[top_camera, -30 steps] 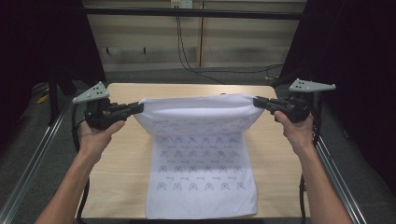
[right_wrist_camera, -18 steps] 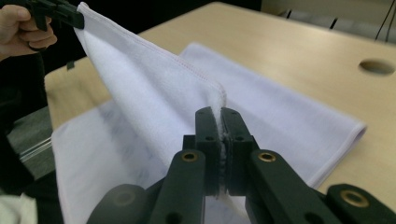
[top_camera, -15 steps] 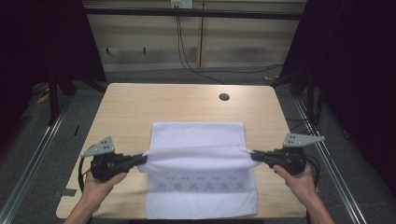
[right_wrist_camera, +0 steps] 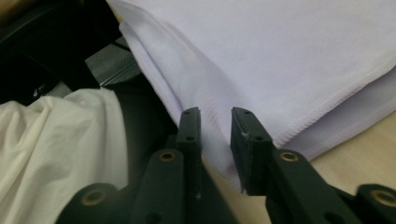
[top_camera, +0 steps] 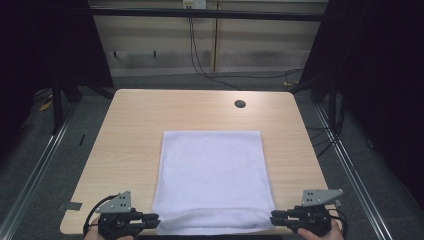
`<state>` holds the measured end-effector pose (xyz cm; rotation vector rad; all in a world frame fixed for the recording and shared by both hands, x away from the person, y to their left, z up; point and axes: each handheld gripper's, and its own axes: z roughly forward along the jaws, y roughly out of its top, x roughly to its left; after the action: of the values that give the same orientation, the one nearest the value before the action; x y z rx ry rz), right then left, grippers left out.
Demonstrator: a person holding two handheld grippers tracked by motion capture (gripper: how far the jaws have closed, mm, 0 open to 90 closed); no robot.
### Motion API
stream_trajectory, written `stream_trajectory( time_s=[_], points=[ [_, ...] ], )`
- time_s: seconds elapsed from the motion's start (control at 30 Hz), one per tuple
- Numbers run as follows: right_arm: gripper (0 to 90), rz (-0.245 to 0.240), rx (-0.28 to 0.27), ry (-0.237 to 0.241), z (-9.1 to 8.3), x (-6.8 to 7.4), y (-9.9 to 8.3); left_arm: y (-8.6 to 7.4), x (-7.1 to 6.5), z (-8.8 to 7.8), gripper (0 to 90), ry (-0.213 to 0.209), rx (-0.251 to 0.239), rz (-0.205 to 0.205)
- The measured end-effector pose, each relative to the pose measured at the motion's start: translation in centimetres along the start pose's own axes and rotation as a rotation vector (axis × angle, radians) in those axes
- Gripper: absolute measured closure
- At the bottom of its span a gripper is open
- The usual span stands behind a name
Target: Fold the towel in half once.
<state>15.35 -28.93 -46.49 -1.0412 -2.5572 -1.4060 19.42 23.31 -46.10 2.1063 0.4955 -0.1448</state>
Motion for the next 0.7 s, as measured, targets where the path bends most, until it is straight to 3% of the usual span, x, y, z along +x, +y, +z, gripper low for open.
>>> stream_trajectory(
  time_s=[0.03,0.1,0.23,0.3,0.33,0.4,0.43,0.53,0.6,0.7],
  points=[
    [71.8,-0.010,-0.001,-0.007,-0.2,0.3,-0.1,0.1,-0.3,-0.2,75.4,-0.016,-0.007,0.008],
    [71.8,0.000,-0.017,0.032,-0.9,0.8,-0.4,0.1,-0.4,-0.4,74.6,-0.022,-0.003,0.012],
    [70.4,0.014,-0.048,-0.014,-1.3,0.6,-0.6,0.4,0.8,-0.2,69.9,0.014,-0.012,-0.035],
    [68.2,0.029,-0.085,-0.072,-0.6,-1.1,0.4,1.2,2.3,0.4,69.5,0.035,-0.019,-0.060],
    [68.2,0.029,-0.085,-0.072,-0.6,-1.1,0.4,1.7,3.3,0.8,69.5,0.045,-0.024,-0.077],
    [65.3,0.030,-0.105,-0.118,-0.1,-2.3,1.4,2.8,5.4,1.6,66.3,0.099,-0.031,-0.105],
    [65.3,0.033,-0.102,-0.132,0.1,-2.8,2.0,3.3,6.6,2.0,68.0,0.099,-0.042,-0.126],
    [66.1,0.037,-0.113,-0.137,1.0,-4.6,3.7,4.6,9.6,3.1,69.4,0.153,-0.027,-0.155],
    [65.8,0.034,-0.108,-0.152,1.9,-5.7,4.8,5.1,11.5,4.0,70.1,0.165,-0.022,-0.190],
    [64.0,0.015,-0.082,-0.189,3.7,-7.3,6.5,5.5,13.1,5.2,69.2,0.193,0.009,-0.196]
  ],
)
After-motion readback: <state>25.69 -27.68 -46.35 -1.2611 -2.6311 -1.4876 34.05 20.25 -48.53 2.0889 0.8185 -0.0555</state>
